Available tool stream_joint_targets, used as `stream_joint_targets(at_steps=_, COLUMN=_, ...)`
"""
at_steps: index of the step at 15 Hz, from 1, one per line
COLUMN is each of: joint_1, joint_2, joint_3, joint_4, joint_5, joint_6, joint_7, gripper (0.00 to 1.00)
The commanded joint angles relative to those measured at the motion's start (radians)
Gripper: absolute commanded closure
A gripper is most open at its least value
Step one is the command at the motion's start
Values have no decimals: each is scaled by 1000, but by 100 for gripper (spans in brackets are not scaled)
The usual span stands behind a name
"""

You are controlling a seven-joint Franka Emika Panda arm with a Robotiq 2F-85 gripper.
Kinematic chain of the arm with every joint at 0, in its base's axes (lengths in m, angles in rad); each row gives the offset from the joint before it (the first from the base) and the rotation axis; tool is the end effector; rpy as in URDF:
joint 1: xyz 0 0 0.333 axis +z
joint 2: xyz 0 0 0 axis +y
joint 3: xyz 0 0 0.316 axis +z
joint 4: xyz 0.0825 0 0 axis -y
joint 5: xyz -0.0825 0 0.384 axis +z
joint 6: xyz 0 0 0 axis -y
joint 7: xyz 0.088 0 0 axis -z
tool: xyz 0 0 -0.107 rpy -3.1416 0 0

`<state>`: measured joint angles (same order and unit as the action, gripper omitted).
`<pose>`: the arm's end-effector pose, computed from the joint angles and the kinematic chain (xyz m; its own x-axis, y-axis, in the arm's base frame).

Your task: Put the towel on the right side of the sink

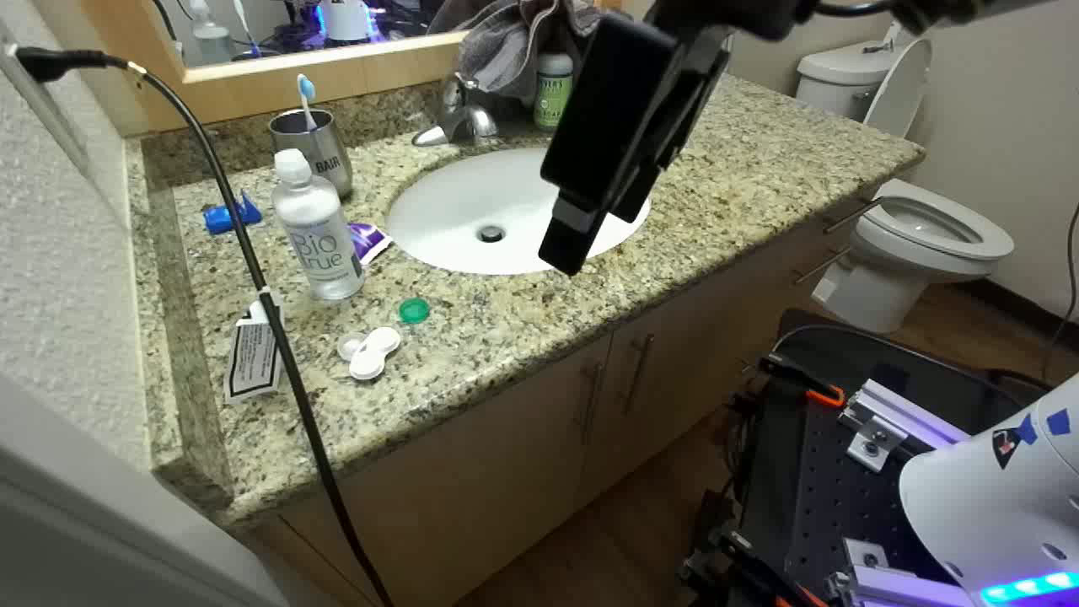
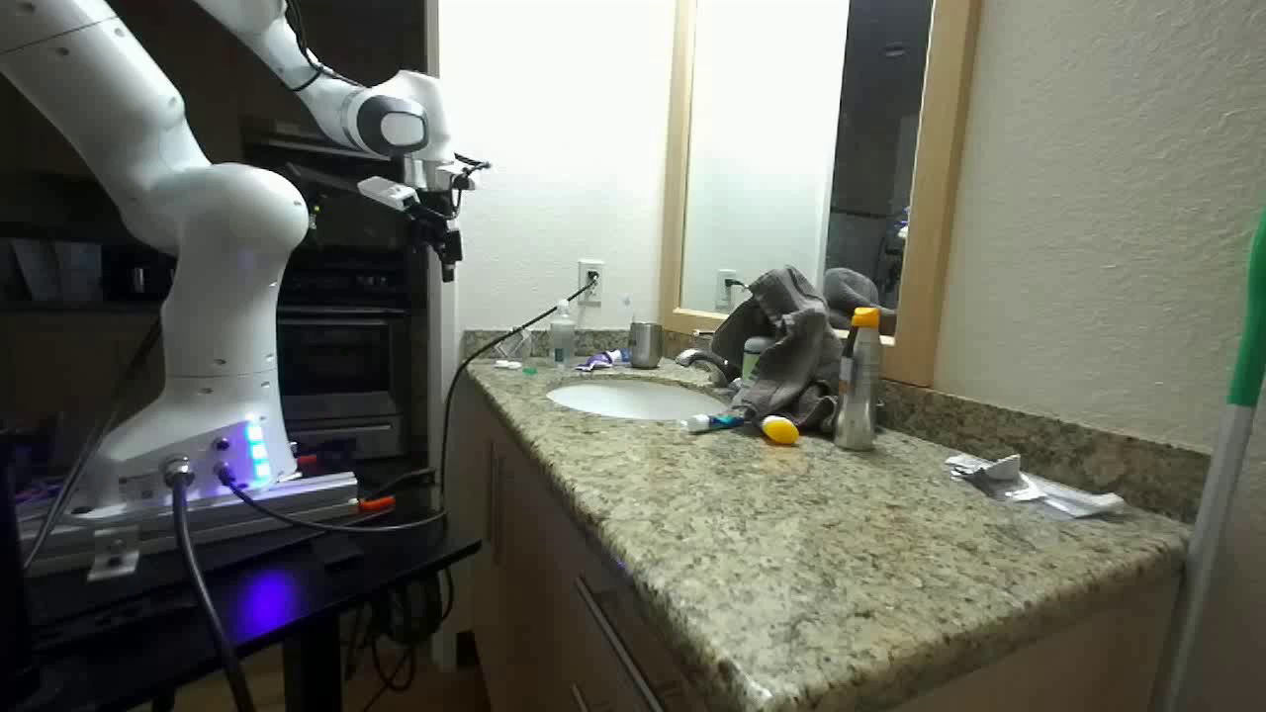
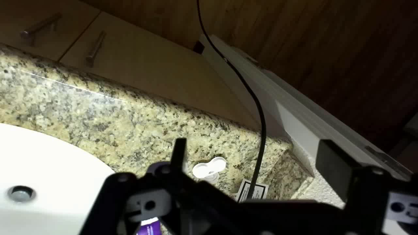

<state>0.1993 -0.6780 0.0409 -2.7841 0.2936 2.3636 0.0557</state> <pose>0.3404 0.0862 0.4251 0.9749 -0.0310 0.2204 0.0227 -0.9713 -0.2369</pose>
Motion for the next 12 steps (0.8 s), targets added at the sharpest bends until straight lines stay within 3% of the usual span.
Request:
stream_joint_targets(at_steps=1, joint_1=-5, joint_2=1, joint_3=5, joint_4=-1, joint_5=4, joint_6=-4, joint_7=-3, gripper=0)
stream_joint_targets(at_steps=7, joint_1=-169, joint_2=-9, joint_3=12, joint_4=22, joint_5=-176, joint_6=-24, joint_7=91, gripper=0)
stream_joint_targets(at_steps=12, joint_1=-128, joint_2=5, joint_3=-5, joint_4=25, joint_5=-148, joint_6=-19, joint_7=45, gripper=0)
